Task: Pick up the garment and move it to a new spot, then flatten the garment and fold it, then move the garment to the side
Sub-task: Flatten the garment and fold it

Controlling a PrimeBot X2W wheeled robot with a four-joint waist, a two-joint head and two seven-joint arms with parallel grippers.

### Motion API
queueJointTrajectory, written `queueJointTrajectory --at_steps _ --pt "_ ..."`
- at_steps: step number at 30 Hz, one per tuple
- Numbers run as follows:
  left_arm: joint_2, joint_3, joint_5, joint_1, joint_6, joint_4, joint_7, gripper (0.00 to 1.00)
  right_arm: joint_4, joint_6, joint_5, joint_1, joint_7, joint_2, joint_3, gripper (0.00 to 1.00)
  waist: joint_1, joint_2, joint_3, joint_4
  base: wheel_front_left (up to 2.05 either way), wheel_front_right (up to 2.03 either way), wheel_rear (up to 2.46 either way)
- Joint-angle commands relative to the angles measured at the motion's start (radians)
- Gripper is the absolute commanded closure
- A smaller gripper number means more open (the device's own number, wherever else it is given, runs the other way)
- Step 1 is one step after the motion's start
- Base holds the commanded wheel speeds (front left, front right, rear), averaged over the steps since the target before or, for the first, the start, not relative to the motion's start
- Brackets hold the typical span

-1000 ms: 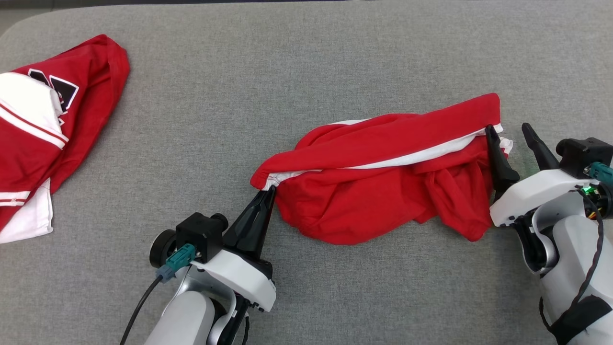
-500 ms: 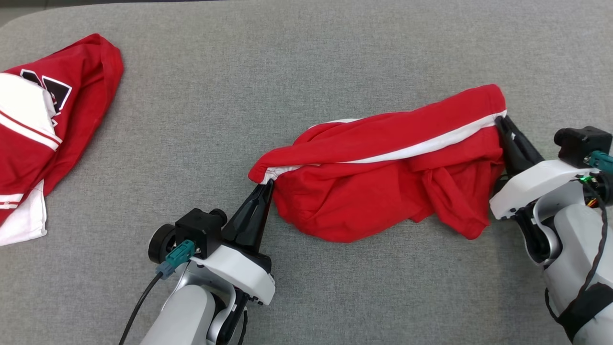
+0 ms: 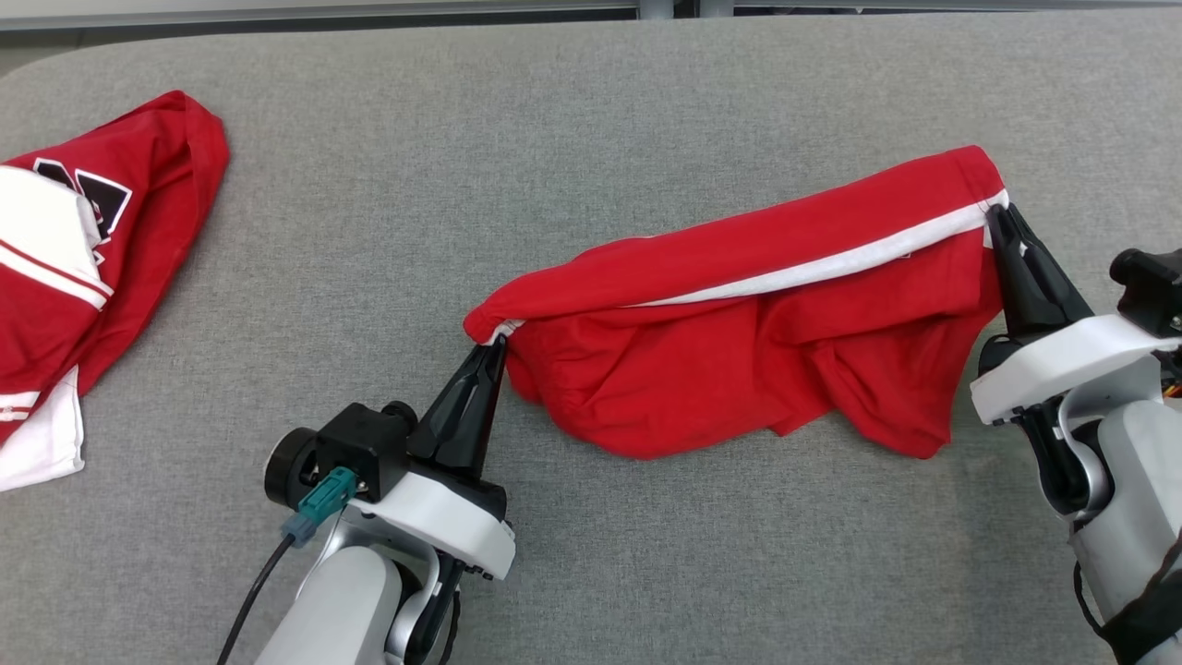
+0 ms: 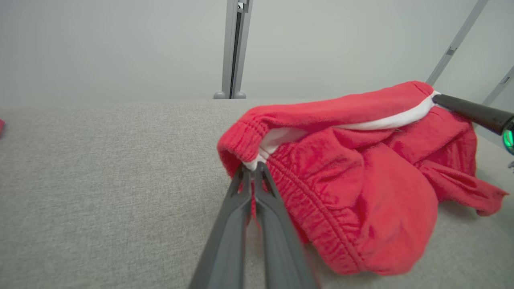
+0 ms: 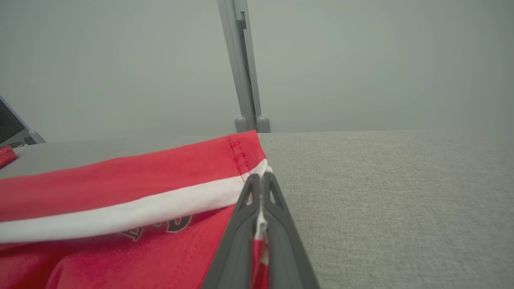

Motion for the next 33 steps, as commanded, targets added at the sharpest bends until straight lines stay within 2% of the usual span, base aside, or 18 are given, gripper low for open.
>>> queueJointTrajectory --at_steps 1,7,17,33 --pt "0.009 0.006 0.009 -0.005 0.005 -0.009 -0.007 1.0 -0.012 0.0 -0.006 0.014 0.002 -0.005 -0.009 1.0 0.0 0.0 -0.005 -0.004 0.0 0.0 0.0" --pt "0.023 0.016 0.017 -0.003 0.021 -0.04 -0.024 1.0 -0.1 0.0 -0.023 0.072 0.004 0.009 -0.051 1.0 0.0 0.0 -0.023 -0.012 0.0 0.0 0.0" --pt "0.056 0.067 0.061 -0.017 0.066 -0.21 -0.057 1.0 -0.322 0.0 -0.06 0.175 0.044 0.029 -0.115 1.0 0.0 0.0 -0.071 -0.032 0.0 0.0 0.0" --pt "0.144 0.119 0.142 -0.164 0.084 -0.451 -0.025 1.0 -0.739 0.0 -0.12 0.199 0.159 0.027 -0.229 1.0 0.0 0.0 -0.173 -0.065 0.0 0.0 0.0"
